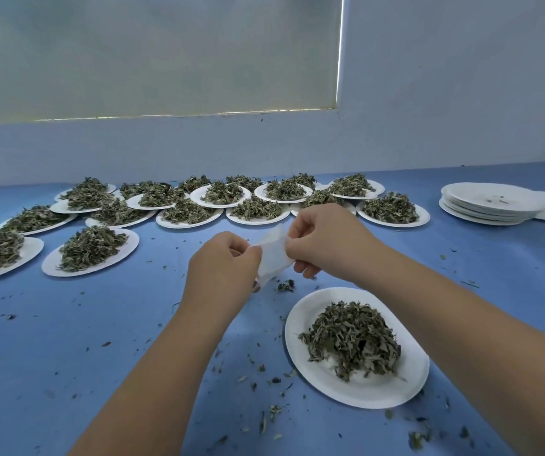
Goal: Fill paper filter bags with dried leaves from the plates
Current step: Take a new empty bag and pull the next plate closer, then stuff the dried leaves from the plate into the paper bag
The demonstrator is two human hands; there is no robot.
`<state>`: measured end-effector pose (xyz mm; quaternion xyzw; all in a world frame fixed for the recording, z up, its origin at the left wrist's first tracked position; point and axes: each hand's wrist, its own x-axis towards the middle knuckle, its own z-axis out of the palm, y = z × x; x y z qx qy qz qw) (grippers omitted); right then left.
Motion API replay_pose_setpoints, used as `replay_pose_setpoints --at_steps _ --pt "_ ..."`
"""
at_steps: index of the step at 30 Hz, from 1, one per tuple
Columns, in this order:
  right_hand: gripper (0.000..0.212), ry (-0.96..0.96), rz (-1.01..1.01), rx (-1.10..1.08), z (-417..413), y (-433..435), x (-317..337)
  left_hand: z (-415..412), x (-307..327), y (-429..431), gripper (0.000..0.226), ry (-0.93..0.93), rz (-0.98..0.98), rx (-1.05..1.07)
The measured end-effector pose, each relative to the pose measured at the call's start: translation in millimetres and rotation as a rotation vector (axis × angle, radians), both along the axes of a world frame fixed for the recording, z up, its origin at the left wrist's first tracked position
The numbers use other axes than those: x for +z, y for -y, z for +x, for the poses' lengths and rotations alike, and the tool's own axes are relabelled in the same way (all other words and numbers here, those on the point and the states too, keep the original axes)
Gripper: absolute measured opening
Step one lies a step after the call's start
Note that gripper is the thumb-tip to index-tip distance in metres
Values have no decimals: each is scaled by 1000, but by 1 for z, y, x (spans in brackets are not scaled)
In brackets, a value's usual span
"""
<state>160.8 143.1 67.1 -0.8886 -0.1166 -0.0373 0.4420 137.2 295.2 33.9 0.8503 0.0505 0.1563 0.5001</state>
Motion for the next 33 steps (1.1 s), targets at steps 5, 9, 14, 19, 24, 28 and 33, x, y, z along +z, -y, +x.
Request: replay_pose_setpoints --at_steps 5,9,14,19,24,28,33 --pt "1 13 32 68 -4 -6 -6 3 0 -5 24 -205 -206 6" --pt "3 22 53 79 -7 -7 -7 2 0 -7 25 -245 -121 -18" --pt "8 -21 81 67 -10 -1 -8 3 -6 -3 22 -56 314 57" --pt "10 -72 69 71 -16 5 -11 0 -5 -1 14 163 262 -4" --pt "14 13 -242 22 -29 25 -6 -4 -4 -6 19 238 359 -43" --pt "39 9 -662 130 -45 39 -4 -10 2 -5 26 333 482 -60" --pt "51 -31 -857 230 -60 40 -13 -16 6 5 34 308 706 -85"
